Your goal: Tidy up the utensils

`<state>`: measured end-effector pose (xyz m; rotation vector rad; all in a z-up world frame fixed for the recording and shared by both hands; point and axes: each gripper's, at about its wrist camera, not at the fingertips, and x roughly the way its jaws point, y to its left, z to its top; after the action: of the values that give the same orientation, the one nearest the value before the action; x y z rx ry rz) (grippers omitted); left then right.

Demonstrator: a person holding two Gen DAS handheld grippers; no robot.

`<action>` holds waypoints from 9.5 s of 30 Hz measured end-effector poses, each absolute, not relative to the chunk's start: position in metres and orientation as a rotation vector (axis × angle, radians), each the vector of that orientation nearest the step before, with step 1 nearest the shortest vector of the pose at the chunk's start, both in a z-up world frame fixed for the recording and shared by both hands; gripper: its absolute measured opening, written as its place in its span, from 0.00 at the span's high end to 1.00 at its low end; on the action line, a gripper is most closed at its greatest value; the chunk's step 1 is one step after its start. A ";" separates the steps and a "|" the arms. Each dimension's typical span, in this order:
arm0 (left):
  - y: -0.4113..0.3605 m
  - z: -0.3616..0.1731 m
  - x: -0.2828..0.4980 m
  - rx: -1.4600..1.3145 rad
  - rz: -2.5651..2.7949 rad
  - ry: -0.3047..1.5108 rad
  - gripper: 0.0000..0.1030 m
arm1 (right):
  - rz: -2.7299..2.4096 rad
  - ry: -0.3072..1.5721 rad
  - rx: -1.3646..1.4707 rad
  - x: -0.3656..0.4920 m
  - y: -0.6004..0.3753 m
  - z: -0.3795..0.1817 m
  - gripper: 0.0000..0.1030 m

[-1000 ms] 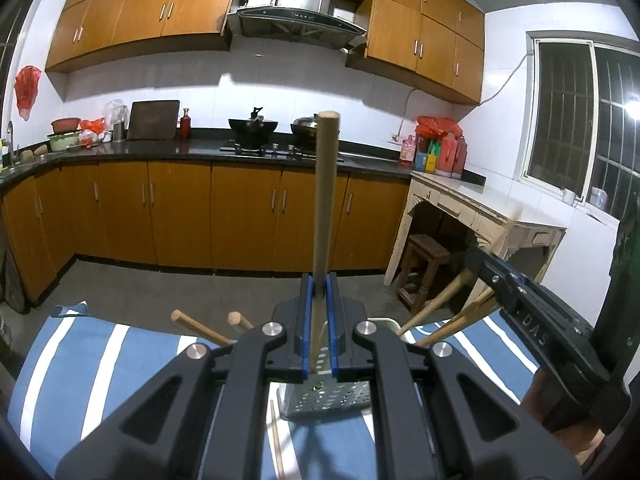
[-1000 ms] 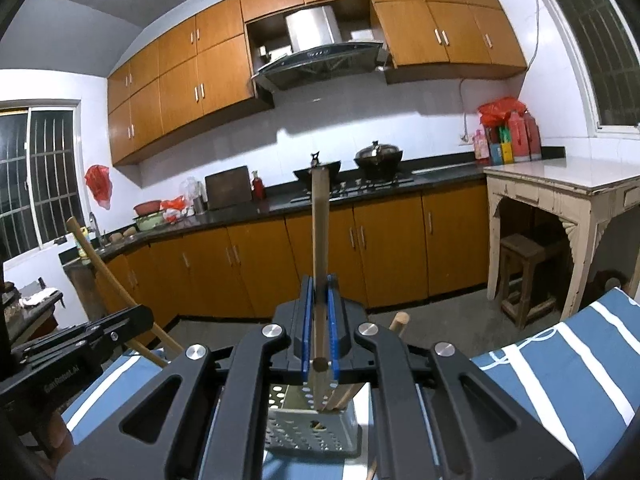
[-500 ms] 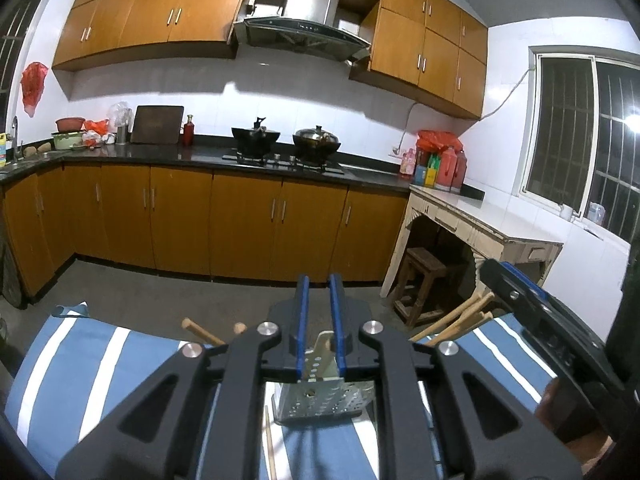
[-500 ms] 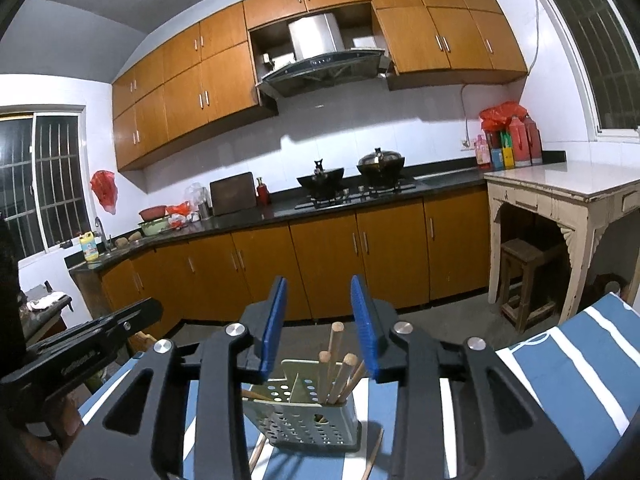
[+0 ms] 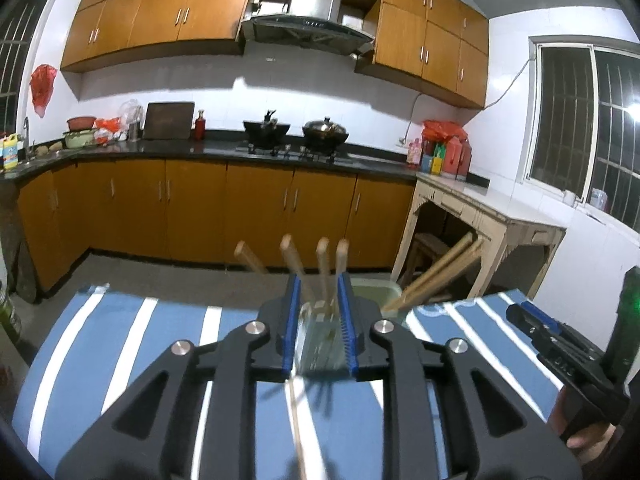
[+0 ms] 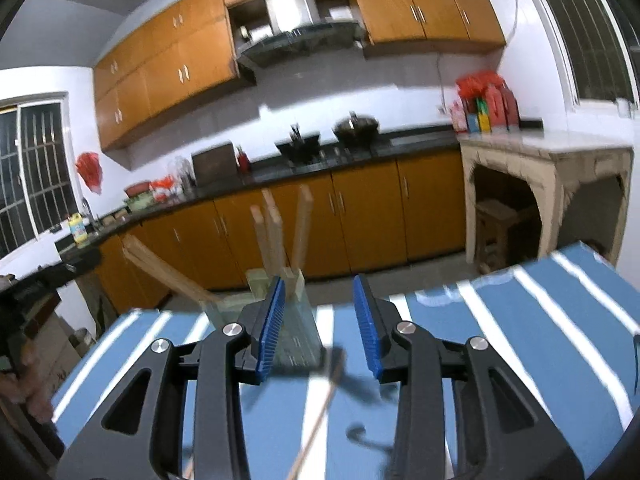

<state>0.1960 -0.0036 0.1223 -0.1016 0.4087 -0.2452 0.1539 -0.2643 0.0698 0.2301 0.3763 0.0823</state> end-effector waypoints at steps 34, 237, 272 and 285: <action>-0.019 -0.056 0.200 -0.030 -0.191 0.868 0.73 | -0.110 0.856 0.223 0.172 -0.274 -0.070 0.93; -0.051 0.160 0.267 -0.161 -0.181 0.174 0.93 | 0.178 0.193 0.188 0.215 -0.236 0.141 0.93; -0.033 0.162 0.257 -0.172 -0.172 0.192 0.67 | 0.151 0.203 0.182 0.203 -0.244 0.143 0.66; 0.013 0.136 0.151 -0.120 -0.141 0.251 0.22 | 0.159 0.226 0.163 0.114 -0.250 0.124 0.09</action>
<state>0.1509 0.0130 0.1363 -0.1195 0.2513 -0.1406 0.1139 -0.2500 0.1241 0.1629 0.2265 0.1592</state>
